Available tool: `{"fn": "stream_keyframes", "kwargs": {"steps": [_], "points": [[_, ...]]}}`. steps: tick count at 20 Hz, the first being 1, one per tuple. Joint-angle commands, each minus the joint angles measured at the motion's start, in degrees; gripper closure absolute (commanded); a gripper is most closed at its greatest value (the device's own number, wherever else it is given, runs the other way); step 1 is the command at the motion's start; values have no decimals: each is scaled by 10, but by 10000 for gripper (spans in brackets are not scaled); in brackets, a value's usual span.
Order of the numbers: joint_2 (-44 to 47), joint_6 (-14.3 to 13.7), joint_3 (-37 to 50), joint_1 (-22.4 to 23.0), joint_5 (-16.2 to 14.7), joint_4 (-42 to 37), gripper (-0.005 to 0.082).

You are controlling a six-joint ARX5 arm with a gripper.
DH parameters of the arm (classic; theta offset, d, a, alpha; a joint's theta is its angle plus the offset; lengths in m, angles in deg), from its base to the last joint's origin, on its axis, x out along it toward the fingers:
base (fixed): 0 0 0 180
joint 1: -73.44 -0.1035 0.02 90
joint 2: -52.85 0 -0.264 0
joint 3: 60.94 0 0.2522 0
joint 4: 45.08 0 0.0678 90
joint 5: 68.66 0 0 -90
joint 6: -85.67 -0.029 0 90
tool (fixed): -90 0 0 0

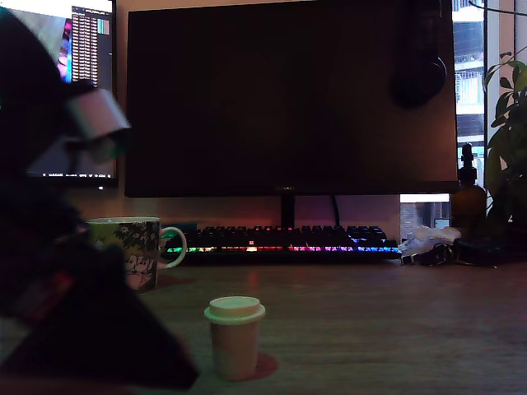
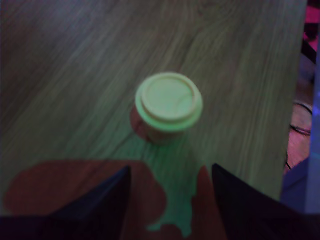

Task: Pick up the coffee capsules on the table and drop them inside the coffee cup

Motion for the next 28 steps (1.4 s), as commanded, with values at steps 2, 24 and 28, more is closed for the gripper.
{"fn": "stream_keyframes", "kwargs": {"steps": [2,24,28], "points": [[24,-3,-32,-1,-6,28,302],[112,-22,-153,21,-41,126,411],[111,-23,-162,21,-41,126,531]]}}
